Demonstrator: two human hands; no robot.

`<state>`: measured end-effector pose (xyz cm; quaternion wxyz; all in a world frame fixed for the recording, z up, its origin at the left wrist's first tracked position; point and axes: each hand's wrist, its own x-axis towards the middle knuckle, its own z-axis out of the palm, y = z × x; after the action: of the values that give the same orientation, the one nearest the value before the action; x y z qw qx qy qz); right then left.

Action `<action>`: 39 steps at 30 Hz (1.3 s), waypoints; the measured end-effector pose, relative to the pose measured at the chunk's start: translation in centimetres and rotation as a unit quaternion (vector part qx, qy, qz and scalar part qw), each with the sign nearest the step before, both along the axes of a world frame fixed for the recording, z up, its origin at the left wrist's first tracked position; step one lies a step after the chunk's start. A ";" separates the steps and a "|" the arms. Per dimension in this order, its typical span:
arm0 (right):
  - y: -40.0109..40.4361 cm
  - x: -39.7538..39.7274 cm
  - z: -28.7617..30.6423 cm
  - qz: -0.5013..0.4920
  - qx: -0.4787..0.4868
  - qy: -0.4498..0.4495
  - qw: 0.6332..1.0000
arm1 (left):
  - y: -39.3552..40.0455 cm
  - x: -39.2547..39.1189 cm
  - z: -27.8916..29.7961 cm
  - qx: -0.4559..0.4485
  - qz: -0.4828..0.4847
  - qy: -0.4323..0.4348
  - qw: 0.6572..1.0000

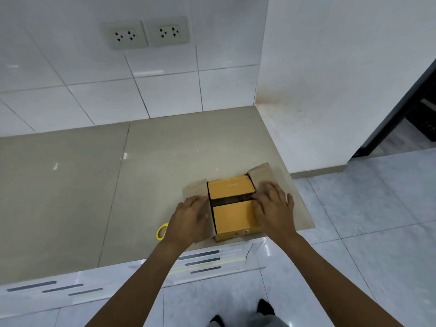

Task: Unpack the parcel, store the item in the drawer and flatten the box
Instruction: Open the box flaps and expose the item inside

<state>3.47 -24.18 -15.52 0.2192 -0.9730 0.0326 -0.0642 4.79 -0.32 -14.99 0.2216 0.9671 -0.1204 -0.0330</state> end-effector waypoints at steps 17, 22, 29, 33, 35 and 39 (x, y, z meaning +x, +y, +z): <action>-2.6 -4.5 -0.9 0.227 -0.012 -0.053 0.972 | -2.1 -1.1 -1.3 0.025 0.003 0.199 0.980; -1.7 -2.7 -0.7 0.211 -0.032 -0.051 0.976 | -2.0 -1.5 -3.4 0.023 0.023 0.144 0.989; -0.9 4.0 0.1 0.210 -0.177 -0.020 0.961 | -2.3 -1.8 -4.4 0.018 0.048 0.093 0.994; -1.1 7.3 -0.2 0.178 -0.192 0.017 0.965 | -2.6 -2.1 -3.8 0.039 0.066 0.097 0.992; -1.0 8.7 -0.7 0.172 -0.185 0.061 0.966 | -2.7 -2.2 -3.6 0.043 0.071 0.102 0.991; -0.1 10.0 -0.8 0.171 -0.133 0.146 0.965 | -3.0 -2.3 -3.6 0.046 0.080 0.107 0.990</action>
<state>13.48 -24.25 -16.33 0.0886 -0.9833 -0.1114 0.1134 2.53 -3.36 -18.54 0.1901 0.9737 -0.0161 -0.1242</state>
